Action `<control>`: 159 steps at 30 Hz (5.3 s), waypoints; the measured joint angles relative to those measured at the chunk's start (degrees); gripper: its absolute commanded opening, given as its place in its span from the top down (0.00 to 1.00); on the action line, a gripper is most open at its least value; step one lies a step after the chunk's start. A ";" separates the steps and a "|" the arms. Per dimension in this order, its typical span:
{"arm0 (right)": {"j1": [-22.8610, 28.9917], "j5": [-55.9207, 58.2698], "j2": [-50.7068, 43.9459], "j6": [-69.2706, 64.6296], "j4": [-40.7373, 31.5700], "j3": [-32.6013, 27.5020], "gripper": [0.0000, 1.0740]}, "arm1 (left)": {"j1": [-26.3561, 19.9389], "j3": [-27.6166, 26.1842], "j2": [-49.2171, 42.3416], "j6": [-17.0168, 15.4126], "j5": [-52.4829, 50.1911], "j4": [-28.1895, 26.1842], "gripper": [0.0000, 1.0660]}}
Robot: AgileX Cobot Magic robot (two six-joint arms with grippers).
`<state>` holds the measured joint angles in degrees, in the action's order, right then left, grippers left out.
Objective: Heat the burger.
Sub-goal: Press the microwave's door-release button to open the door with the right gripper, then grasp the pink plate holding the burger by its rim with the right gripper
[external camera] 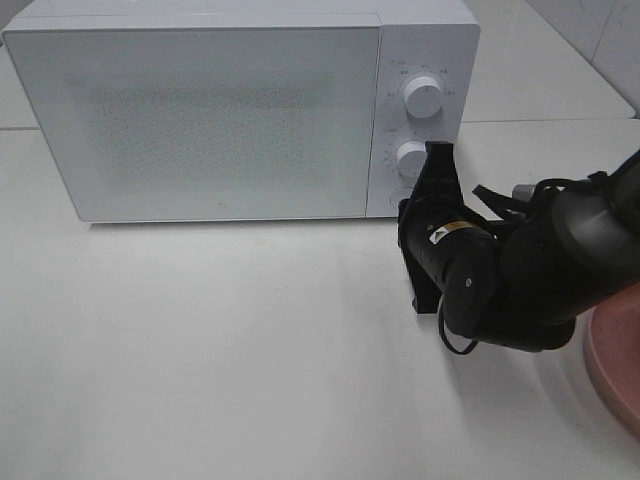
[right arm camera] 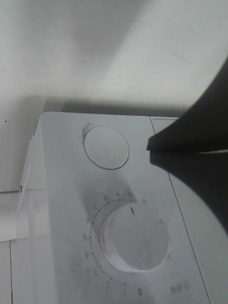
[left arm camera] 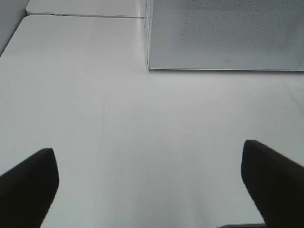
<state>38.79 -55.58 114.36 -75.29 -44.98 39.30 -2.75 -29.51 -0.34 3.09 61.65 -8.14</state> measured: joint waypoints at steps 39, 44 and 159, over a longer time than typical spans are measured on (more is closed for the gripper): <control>-7.45 3.04 9.22 -3.44 6.59 9.51 1.00 | 0.00 0.00 0.00 0.00 0.00 0.00 0.08; -7.45 3.27 9.51 -3.44 6.47 10.08 1.00 | 0.00 0.00 0.00 0.00 0.00 0.00 0.08; -7.16 80.73 -33.35 75.86 29.16 1.66 0.86 | 0.00 0.00 0.00 0.00 0.00 0.00 0.08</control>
<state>31.63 25.15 81.02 0.57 -15.81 40.97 -2.75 -29.51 -0.34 3.09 61.65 -8.14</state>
